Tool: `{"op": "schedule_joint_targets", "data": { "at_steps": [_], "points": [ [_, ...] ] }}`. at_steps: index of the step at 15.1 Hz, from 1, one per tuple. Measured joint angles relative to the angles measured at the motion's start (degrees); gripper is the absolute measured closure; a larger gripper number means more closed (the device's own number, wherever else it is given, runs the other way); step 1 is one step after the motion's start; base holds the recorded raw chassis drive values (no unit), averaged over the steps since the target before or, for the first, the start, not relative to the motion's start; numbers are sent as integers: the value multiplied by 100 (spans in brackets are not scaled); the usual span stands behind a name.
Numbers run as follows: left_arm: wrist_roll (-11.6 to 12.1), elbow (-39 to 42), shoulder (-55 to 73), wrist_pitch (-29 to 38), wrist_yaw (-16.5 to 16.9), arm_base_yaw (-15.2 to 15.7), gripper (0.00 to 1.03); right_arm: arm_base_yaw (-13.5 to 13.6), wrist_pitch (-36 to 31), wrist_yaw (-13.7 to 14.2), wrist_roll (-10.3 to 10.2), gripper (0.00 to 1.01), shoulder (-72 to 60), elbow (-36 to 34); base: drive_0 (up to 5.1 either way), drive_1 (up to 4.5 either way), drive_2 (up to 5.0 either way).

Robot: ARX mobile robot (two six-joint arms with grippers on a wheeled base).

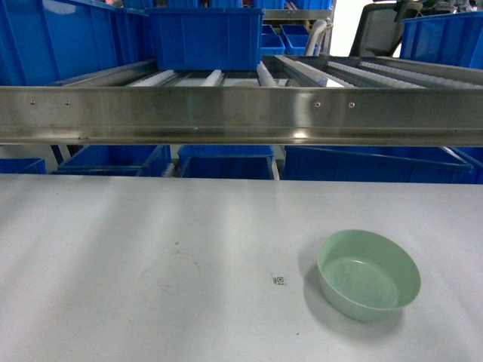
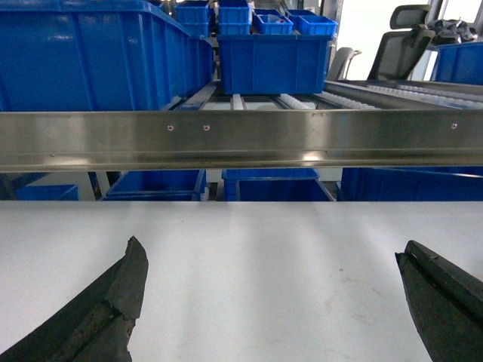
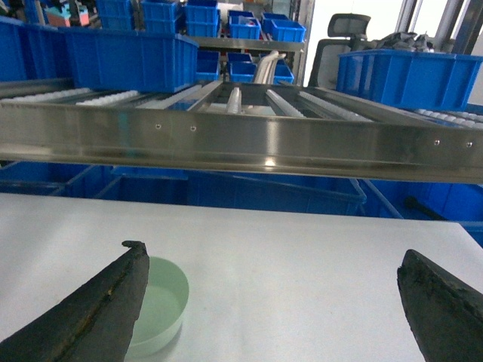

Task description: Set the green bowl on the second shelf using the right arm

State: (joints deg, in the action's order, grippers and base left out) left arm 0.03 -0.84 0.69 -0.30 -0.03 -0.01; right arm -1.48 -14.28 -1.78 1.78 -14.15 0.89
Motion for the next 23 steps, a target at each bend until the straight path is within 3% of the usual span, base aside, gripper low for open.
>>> {"op": "schedule_joint_targets", "data": {
  "at_steps": [3,5,7,11,15,19,23],
  "points": [
    [0,0,0,4,-2,0,5,223,-1766,9,254,3,-2514,555,0,0,0],
    [0,0,0,2,0,0,5,306,-2317,46,376,3,-3748,1058,0,0,0],
    [0,0,0,4,0,0,5,378,-2339,-17,688,3,-5045,1609,0,0,0],
    [0,0,0,2,0,0,5,382,-2090,-129,1137,3,-6201,2531,0,0,0],
    [0,0,0,2,0,0,5,570,-1067,-164,1445,3,-7257,3622,0,0,0],
    [0,0,0,2,0,0,5,601,197,-367,1589,3,-8000,4688,0,0,0],
    [0,0,0,2,0,0,5,680,710,-466,1631,3,-8277,4920,0,0,0]
  ]
}}
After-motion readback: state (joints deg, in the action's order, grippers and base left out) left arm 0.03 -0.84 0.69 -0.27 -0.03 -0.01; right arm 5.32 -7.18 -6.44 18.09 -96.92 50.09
